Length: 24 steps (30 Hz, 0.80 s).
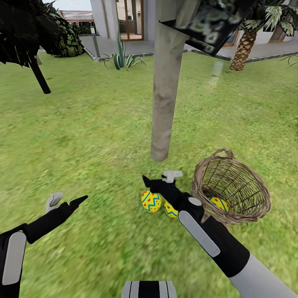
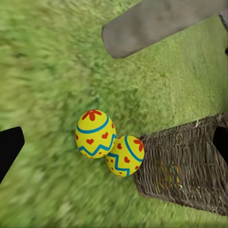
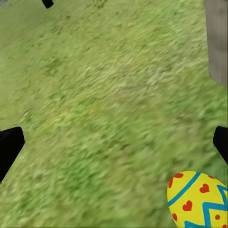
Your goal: Take the three Easter eggs out of the wicker basket on the lawn in the garden, then place them on the lawn next to a single tree (choose any tree) so that all three eggs are next to the same tree and none are left in the basket.
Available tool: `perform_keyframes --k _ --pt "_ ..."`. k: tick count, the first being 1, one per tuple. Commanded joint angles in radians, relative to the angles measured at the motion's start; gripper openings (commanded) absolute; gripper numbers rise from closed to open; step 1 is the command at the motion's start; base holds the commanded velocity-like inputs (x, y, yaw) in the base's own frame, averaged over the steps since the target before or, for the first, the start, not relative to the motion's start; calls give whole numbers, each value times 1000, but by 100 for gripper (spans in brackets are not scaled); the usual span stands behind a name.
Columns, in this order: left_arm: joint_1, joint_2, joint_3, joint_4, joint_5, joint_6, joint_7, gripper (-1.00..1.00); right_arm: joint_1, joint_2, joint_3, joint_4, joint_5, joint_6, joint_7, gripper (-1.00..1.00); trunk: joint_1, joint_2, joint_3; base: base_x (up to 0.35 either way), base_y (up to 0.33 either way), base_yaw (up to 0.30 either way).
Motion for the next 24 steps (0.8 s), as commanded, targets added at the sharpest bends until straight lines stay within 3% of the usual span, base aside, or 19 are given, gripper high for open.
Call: perform_keyframes --k 1,3,5,6,9,14,18,19,24 --pt "-1 -1 1 0 -3 5 -6 100 -2 6 -2 -4 -8 3 -9 100 0 0 -1 0 0 -5" --pt "-1 -3 0 0 -3 5 -6 100 -2 18 -20 -4 -8 6 -11 100 0 0 -1 0 0 -3" --pt "-1 -4 0 0 -3 5 -5 100 -5 30 -71 -1 -9 16 -24 100 0 0 -1 0 0 -1" --pt "-1 -4 0 1 -4 5 -5 100 -18 51 -161 27 -9 50 -63 100 0 0 -1 0 0 0" --pt "-1 -5 -1 4 -4 5 -4 100 -111 83 -257 103 -10 136 -105 100 0 0 -1 0 0 0" --pt "-1 -5 -4 19 -6 4 -4 100 -225 89 -296 235 -11 279 -118 100 0 0 -1 0 0 0" --pt "-1 -4 -5 26 -8 4 -4 100 -323 48 -307 364 -11 376 -119 100 0 0 -1 0 0 0" --pt "-1 -4 -5 27 -8 4 -5 100 -367 17 -308 417 -12 420 -118 100 0 0 -1 0 0 0" --pt "-1 -2 -4 27 -8 4 -5 100 -459 -65 -309 511 -15 524 -76 100 0 0 -1 0 0 0"
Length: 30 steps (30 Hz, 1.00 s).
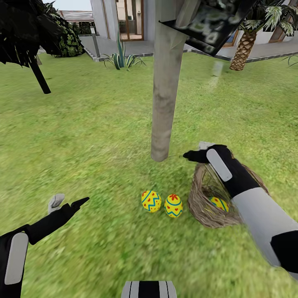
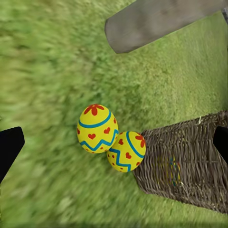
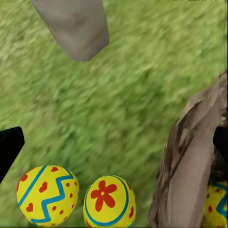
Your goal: Take the three Easter eggs out of the wicker basket on the lawn in the garden, then place them on the lawn next to a single tree (choose any tree) so that all three eggs are next to the same tree and none are left in the basket.
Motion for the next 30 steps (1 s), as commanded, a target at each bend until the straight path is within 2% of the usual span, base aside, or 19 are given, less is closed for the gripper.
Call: perform_keyframes --k 1,2,3,4,8,10,12,13,14,18,21,23,27,30 --pt "-1 1 2 0 -4 5 -6 100 -40 -53 4 19 -13 54 35 100 0 0 -1 0 0 0" --pt "-1 1 2 0 -4 5 -6 100 -49 -66 4 23 -13 69 47 100 0 0 -1 0 0 0" --pt "-1 1 2 0 -5 5 -6 100 -65 -95 5 33 -13 101 72 100 0 0 -1 0 0 0" --pt "-1 1 2 0 -5 5 -6 100 -73 -109 5 38 -13 117 86 100 0 0 -1 0 0 0" --pt "-1 2 2 0 -5 5 -6 100 -102 -231 22 100 -10 177 222 100 0 0 -1 0 0 0" --pt "-1 2 2 0 -5 5 -6 100 -106 -277 51 129 -9 184 291 100 0 0 -1 0 0 0" --pt "-1 1 1 0 -4 5 -6 100 -107 -307 78 139 -9 188 325 100 0 0 -1 0 0 0" --pt "-1 0 1 0 -4 5 -6 100 -108 -324 96 142 -9 189 340 100 0 0 -1 0 0 0" --pt "-1 0 0 0 -4 5 -6 100 -108 -352 133 145 -10 192 357 100 0 0 -1 0 0 0" --pt "-1 1 1 0 -4 5 -7 100 -108 -393 190 143 -12 195 375 100 0 0 -1 0 0 0" --pt "-1 3 3 -1 -4 5 -8 100 -108 -417 251 143 -14 196 382 100 0 0 -1 0 0 0" --pt "-1 3 4 -1 -4 5 -9 100 -108 -422 277 142 -14 197 385 100 0 0 -1 0 0 0" --pt "-1 3 5 -24 -2 5 -10 100 -106 -427 356 144 -15 197 391 100 0 0 -1 0 0 0" --pt "-1 4 14 -31 -2 6 -10 100 -105 -428 368 148 -15 198 400 100 0 0 -1 0 0 0"
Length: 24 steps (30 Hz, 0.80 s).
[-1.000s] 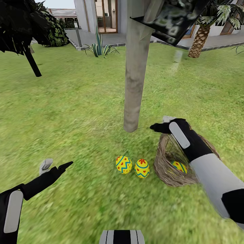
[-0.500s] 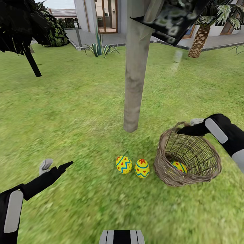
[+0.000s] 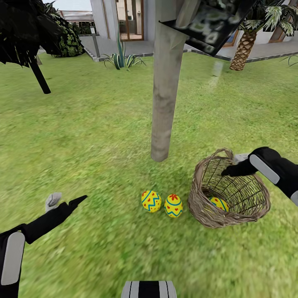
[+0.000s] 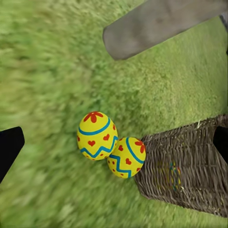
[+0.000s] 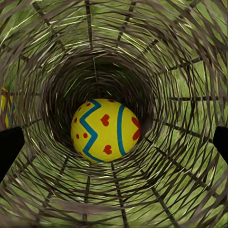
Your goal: Take the three Easter eggs out of the wicker basket on the lawn in the garden, then place them on the lawn next to a single tree (choose any tree) so that all three eggs are next to the same tree and none are left in the basket.
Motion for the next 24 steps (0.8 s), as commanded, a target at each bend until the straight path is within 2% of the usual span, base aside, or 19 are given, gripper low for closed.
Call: perform_keyframes --k 1,4,15,19,24 --pt "-1 0 12 -10 -3 7 -6 100 0 -1 8 1 -2 2 7 100 0 0 -1 0 0 0" --pt "-1 1 29 -36 -1 15 -6 100 2 -2 10 4 -1 1 19 100 0 0 -1 0 0 0" --pt "-1 2 34 -49 1 20 -9 100 4 -1 13 37 -1 -7 28 100 0 0 -1 0 0 0" --pt "-1 18 32 -50 3 23 -16 100 4 0 18 39 0 -8 29 100 0 0 -1 0 0 0" --pt "-1 22 25 -49 2 23 -16 100 4 1 20 40 1 -8 28 100 2 -2 -20 0 0 0"
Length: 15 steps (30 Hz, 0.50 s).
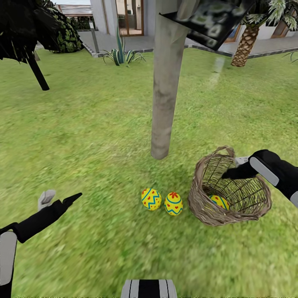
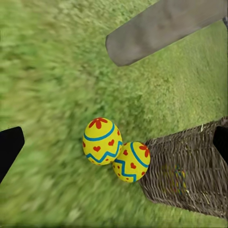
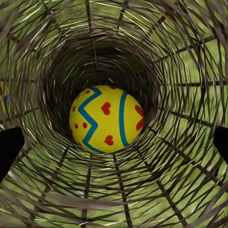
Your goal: Take the three Easter eggs out of the wicker basket on the lawn in the garden, then place them on the lawn next to a single tree (choose any tree) so that all three eggs are next to the same tree and none are left in the basket.
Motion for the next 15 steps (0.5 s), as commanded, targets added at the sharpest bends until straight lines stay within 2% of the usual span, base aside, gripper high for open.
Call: perform_keyframes --k 1,3,5,6,7,8,9,11,13,14,15 --pt "-1 0 0 0 -4 5 -6 100 -2 -1 4 -1 2 2 2 100 0 -1 -5 0 0 0" --pt "0 0 -61 4 -8 4 10 100 -2 -1 4 -1 3 1 1 100 1 -1 -13 0 0 0" --pt "-2 -1 -118 5 -7 4 63 100 -2 -1 4 -1 4 0 1 100 2 -2 -20 0 0 0" --pt "-11 -3 -137 6 -5 4 112 100 -2 -1 4 -1 4 0 1 100 2 -2 -24 0 0 0" --pt "-42 -8 -168 12 -2 4 201 100 -2 -1 5 2 5 0 0 100 3 -2 -28 0 0 0" --pt "-67 -14 -194 25 0 4 259 100 -2 -1 5 2 5 0 1 100 3 -2 -32 0 0 0" --pt "-80 -16 -207 35 1 5 285 100 -2 -1 5 2 6 0 1 100 4 -2 -36 0 0 0" --pt "-136 -26 -243 90 20 5 361 100 -2 0 10 2 7 0 2 100 5 -3 -43 0 0 0" --pt "-205 -33 -259 174 47 5 405 100 -2 0 17 2 7 0 2 100 6 -3 -51 0 0 0" --pt "-297 -34 -265 300 60 6 428 100 -2 0 21 1 7 0 1 100 6 -4 -55 0 0 0" --pt "-330 -35 -266 344 63 6 433 100 -2 0 22 1 7 0 1 100 6 -4 -59 0 0 0"
